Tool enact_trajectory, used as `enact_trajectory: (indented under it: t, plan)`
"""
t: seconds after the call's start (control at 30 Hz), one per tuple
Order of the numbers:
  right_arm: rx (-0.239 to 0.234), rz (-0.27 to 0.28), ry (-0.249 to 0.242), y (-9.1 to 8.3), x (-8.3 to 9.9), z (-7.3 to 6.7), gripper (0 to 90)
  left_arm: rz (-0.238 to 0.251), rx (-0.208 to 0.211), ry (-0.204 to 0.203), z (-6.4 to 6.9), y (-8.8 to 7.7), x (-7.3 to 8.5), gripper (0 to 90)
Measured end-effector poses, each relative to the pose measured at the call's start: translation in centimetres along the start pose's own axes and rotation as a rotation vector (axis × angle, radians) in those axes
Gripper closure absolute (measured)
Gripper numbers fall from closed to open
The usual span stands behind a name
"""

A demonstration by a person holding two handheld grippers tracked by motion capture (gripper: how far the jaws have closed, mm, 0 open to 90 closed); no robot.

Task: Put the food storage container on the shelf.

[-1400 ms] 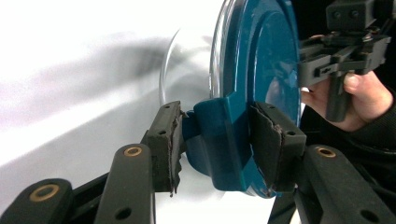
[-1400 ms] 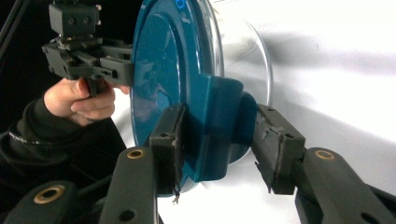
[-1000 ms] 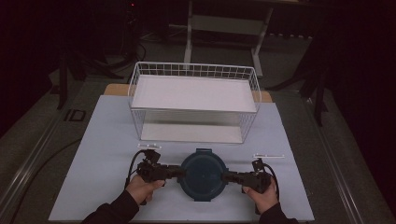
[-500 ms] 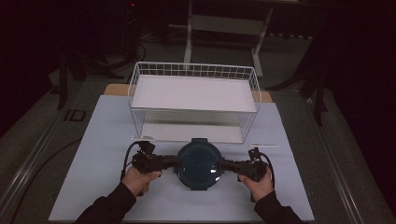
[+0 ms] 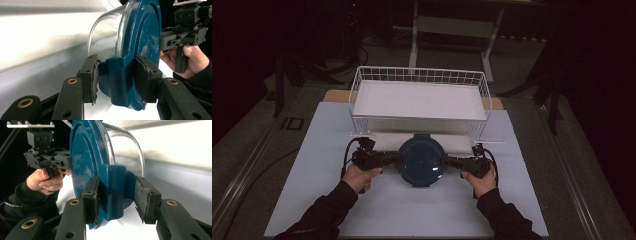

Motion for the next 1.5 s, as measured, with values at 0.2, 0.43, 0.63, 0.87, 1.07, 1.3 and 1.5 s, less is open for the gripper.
enact_trajectory:
  t: [0.2, 0.43, 0.63, 0.87, 1.07, 1.3, 1.5]
  plan:
    - [0.014, 0.027, -0.027, 0.2, -1.3, 1.1, 57.2, 0.037, -0.004, 0.025, -1.0, 1.1, -1.0, 56.6]
    - [0.028, 0.04, -0.036, 0.8, -1.9, 2.9, 57.1, 0.057, -0.023, 0.015, -2.2, 2.4, -1.3, 56.5]
    - [0.045, 0.06, -0.039, 1.1, -2.2, 3.8, 56.9, 0.084, -0.023, 0.016, -3.1, 3.3, -1.5, 56.4]
    - [0.054, 0.074, -0.019, 1.4, -2.3, 4.4, 56.9, 0.1, -0.037, -0.002, -3.6, 3.8, -1.2, 56.3]
    - [0.069, 0.099, -0.073, 1.7, -2.6, 4.8, 56.8, 0.106, -0.038, -0.025, -3.8, 3.9, -1.2, 56.2]
    - [0.061, 0.122, -0.049, 1.8, -2.6, 5.1, 56.3, 0.135, -0.036, -0.038, -4.1, 4.2, -1.1, 55.8]
    - [0.091, 0.15, -0.043, 1.8, -2.6, 5.3, 54.3, 0.147, -0.048, -0.054, -4.0, 4.5, -1.1, 53.7]
Point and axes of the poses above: each handheld gripper's, and its own axes: y roughly forward along the jaws, x roughly out of its underside, z roughly to its right, the point moved 1 cm from there along y, roughly forward along the jaws, and after that the axes turned 14 degrees about -x, right-handed, at the moved point
